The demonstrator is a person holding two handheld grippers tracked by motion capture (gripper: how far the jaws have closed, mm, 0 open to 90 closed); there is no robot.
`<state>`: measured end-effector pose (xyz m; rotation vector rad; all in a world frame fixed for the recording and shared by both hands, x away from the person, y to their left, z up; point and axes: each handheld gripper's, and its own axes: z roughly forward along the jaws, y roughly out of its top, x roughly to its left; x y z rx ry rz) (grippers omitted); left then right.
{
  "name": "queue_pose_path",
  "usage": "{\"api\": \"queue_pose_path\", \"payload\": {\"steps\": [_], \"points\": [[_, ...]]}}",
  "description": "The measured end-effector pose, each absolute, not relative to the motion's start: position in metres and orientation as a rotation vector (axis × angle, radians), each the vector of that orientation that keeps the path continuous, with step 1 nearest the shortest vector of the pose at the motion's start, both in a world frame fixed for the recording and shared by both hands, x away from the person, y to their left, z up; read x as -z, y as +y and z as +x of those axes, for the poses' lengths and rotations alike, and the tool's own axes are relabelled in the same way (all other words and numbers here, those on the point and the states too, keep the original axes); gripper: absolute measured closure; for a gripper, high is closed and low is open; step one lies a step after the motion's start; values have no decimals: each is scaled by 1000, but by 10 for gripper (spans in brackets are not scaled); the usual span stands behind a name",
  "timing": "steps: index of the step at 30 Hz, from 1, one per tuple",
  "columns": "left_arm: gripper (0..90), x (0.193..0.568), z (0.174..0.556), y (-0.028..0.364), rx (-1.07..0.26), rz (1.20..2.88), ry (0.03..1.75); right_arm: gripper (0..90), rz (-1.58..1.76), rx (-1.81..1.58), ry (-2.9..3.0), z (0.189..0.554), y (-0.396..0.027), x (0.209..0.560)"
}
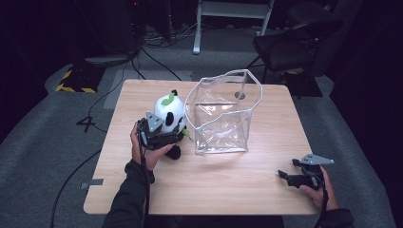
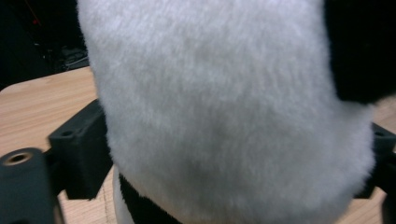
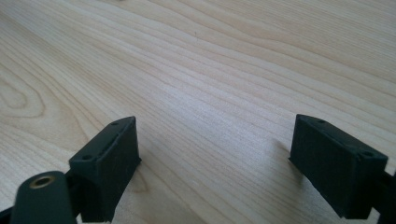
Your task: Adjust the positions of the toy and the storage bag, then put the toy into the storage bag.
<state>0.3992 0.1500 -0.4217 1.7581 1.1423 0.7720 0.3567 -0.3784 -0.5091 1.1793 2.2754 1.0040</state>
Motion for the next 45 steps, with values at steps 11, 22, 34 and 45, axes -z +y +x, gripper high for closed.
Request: {"api": "queue_pose_path", "payload": {"steps": [11, 22, 34, 45], "points": [[286, 421, 393, 161, -764, 1792, 1087, 158, 1181, -1008, 2275, 357, -379, 509], [285, 425, 393, 169, -737, 1795, 1035, 156, 1181, -1005, 2274, 357, -379, 509], [288, 427, 391, 167, -765, 1822, 1028, 154, 1181, -1002, 2273, 357, -379, 509], [307, 430, 391, 167, -773, 1811, 1001, 155, 1181, -1004, 2273, 357, -379, 509]]}}
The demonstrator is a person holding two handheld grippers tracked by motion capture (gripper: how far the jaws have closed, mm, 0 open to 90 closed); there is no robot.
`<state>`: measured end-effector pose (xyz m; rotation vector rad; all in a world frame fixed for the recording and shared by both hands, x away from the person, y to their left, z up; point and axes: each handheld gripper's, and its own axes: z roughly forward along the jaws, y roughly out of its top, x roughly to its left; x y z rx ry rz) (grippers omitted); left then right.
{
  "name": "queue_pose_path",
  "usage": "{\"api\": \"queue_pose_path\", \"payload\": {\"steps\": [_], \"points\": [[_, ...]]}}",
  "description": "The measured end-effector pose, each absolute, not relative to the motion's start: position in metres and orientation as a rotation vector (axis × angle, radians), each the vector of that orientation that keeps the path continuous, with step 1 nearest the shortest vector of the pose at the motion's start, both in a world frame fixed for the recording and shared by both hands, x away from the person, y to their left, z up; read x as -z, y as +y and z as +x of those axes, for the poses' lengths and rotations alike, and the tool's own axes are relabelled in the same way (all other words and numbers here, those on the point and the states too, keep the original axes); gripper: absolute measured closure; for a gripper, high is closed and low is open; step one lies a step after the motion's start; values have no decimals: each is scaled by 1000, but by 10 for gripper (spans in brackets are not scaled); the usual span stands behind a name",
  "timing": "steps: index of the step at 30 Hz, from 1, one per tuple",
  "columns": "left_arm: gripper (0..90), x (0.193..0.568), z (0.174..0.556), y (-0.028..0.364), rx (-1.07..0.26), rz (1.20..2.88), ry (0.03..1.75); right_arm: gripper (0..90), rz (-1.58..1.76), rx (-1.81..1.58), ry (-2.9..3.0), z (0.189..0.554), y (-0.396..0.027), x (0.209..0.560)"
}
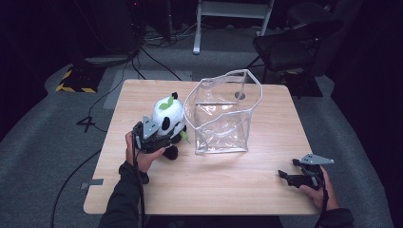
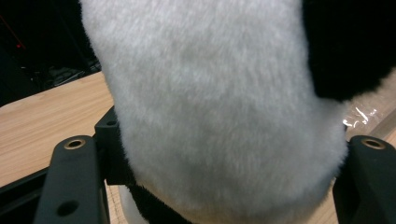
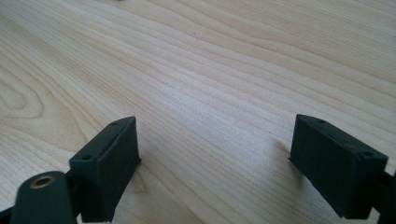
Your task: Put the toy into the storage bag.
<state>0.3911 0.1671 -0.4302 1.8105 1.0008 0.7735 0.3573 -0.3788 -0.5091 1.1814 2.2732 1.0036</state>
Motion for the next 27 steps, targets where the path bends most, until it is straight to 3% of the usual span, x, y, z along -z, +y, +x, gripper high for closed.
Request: {"api": "queue_pose_path", "payload": {"steps": [9, 27], "points": [[361, 431, 388, 169, -769, 1756, 999, 154, 1180, -1001, 2273, 357, -378, 509], [370, 404, 383, 184, -827, 1619, 1004, 153, 1181, -999, 2271, 357, -379, 509]]}}
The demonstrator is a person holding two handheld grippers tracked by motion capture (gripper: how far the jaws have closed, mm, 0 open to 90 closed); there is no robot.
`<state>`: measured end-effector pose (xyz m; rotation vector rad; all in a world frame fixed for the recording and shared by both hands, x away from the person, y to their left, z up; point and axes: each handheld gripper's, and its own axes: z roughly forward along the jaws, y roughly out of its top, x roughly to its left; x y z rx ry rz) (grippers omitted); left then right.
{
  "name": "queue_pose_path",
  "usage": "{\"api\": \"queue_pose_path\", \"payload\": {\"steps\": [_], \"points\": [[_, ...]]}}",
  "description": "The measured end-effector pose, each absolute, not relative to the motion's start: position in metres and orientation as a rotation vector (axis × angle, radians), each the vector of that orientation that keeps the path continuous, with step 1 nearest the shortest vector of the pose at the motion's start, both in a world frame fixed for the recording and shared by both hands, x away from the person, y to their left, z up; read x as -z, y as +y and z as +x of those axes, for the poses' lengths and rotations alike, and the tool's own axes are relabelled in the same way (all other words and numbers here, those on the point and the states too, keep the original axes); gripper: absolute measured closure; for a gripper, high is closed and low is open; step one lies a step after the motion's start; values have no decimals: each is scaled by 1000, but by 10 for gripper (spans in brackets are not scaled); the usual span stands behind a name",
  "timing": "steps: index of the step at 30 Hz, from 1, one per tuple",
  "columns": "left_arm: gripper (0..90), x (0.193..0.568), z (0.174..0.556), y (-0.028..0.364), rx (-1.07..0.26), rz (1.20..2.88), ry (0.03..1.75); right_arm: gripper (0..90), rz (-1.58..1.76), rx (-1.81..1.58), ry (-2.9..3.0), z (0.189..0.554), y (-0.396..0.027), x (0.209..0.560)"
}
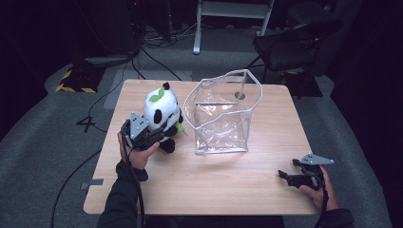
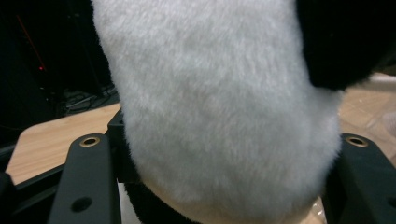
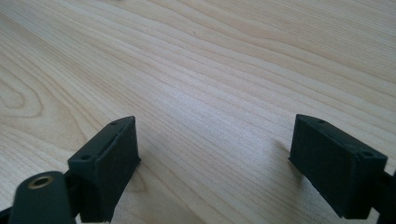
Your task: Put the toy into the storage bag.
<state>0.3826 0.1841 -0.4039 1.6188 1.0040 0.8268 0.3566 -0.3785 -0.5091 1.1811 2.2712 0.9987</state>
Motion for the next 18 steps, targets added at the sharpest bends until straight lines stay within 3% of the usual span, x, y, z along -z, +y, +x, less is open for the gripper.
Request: {"api": "queue_pose_path", "payload": {"steps": [18], "points": [[369, 342, 388, 182, -912, 1565, 972, 153, 1182, -999, 2270, 356, -379, 509]]}}
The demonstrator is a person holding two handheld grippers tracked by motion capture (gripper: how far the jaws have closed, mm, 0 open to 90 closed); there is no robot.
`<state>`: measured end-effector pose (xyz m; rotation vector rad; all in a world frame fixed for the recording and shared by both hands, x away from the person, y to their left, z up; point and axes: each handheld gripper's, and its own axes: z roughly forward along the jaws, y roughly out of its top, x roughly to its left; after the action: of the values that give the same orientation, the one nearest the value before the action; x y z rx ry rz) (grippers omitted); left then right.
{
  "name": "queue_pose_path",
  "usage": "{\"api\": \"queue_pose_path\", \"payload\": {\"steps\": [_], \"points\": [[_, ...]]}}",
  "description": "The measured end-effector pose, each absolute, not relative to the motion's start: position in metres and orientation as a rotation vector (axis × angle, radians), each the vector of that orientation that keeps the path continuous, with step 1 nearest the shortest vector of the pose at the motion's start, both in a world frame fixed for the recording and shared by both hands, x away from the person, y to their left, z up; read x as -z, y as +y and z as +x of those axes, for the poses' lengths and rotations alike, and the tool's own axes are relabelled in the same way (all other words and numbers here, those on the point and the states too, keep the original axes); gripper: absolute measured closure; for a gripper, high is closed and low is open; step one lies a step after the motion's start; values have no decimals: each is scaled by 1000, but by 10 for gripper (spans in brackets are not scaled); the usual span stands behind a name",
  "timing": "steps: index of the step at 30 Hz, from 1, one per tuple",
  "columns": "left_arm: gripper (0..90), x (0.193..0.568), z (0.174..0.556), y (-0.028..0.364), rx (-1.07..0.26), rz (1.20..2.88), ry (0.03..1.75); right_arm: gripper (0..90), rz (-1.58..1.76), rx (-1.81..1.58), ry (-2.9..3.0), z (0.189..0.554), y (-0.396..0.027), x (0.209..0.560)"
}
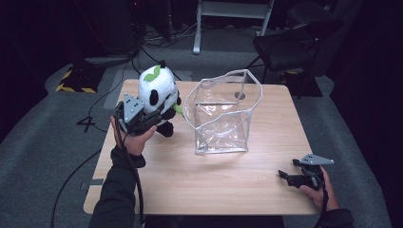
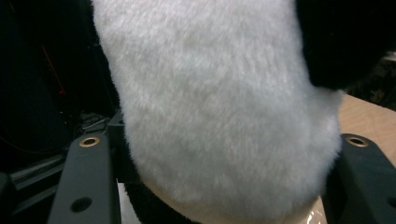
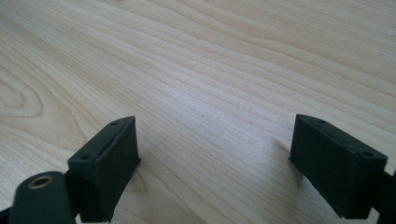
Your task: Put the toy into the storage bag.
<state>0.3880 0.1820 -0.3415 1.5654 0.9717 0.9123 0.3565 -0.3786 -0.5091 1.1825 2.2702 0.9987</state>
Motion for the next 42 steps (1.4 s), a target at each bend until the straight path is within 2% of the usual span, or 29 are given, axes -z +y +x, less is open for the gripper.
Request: {"api": "queue_pose_path", "payload": {"steps": [28, 42], "points": [[368, 282, 387, 173, -993, 1502, 912, 153, 1186, -999, 2269, 356, -379, 509], [368, 263, 386, 160, -984, 1493, 860, 153, 1187, -998, 2269, 356, -379, 509]]}}
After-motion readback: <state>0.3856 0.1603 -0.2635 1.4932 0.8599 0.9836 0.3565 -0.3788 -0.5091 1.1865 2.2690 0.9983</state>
